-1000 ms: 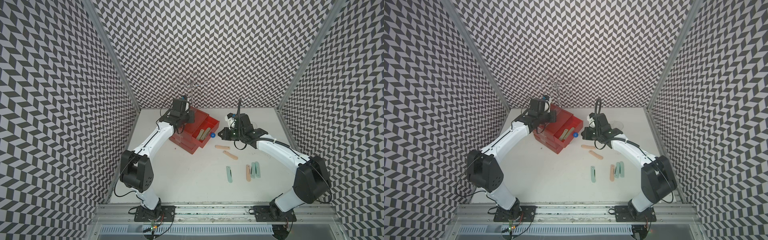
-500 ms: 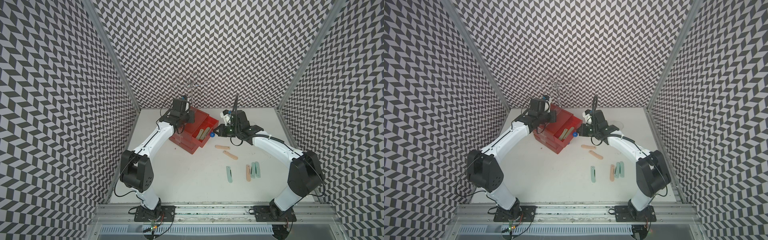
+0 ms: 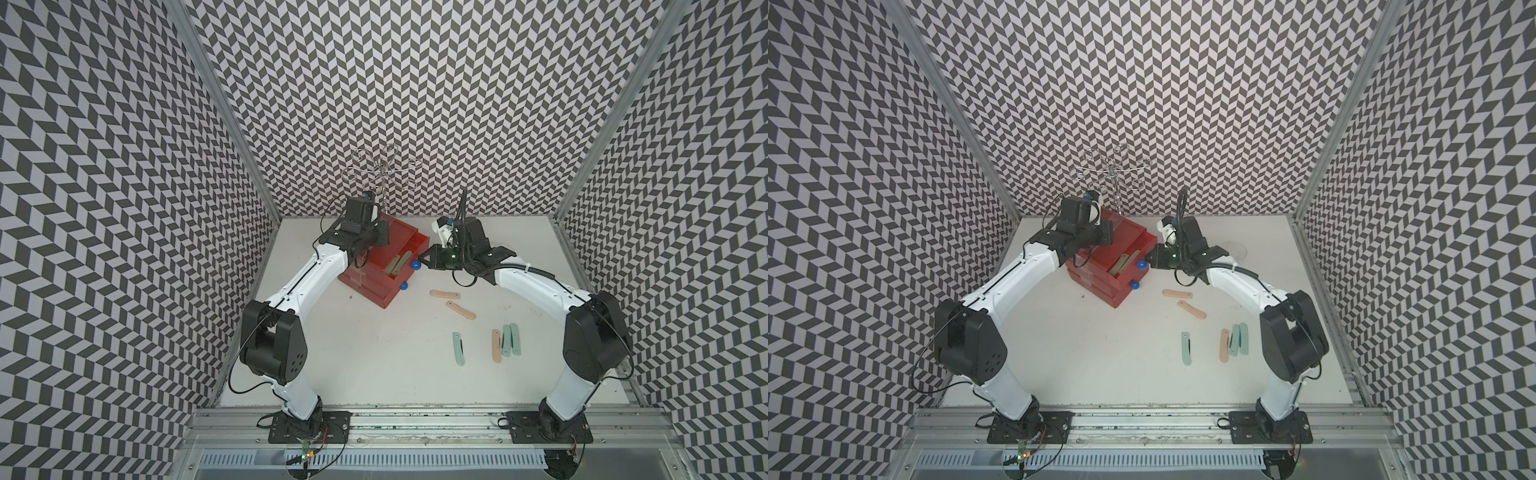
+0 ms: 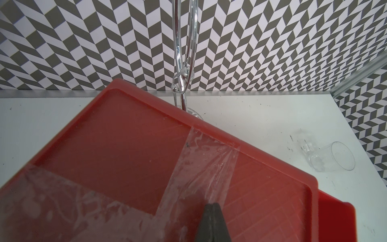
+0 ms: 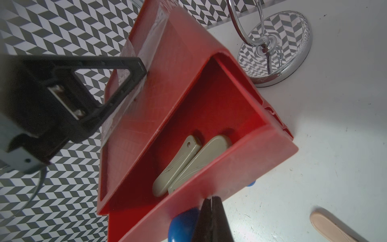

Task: Place the fruit knives into the drawer by color
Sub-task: Close the drawer in the storage box.

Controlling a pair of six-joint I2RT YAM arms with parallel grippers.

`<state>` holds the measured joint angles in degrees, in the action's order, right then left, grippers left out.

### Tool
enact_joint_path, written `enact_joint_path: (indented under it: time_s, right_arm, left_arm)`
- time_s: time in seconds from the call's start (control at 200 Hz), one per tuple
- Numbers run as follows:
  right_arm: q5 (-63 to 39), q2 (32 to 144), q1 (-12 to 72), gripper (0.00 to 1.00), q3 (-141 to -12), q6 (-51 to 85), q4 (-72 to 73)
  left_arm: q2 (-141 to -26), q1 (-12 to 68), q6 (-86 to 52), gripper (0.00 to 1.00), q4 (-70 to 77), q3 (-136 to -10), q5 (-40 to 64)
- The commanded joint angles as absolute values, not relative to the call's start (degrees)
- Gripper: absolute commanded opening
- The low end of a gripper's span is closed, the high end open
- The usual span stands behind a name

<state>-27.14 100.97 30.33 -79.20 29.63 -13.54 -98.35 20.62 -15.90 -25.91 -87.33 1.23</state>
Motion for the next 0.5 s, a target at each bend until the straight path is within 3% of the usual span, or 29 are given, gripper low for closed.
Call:
enact_joint_path:
  time_s: [0.0, 0.491]
  right_arm:
    - [-30.0, 102.6, 31.9, 0.00, -81.5, 30.7, -8.8]
    - [-31.4, 107.1, 33.0, 0.00, -85.4, 31.9, -6.6]
  left_arm:
    - [-103.8, 20.9, -15.1, 0.00, -37.7, -84.4, 0.3]
    - [-104.3, 21.3, -15.1, 0.00, -37.7, -84.4, 0.3]
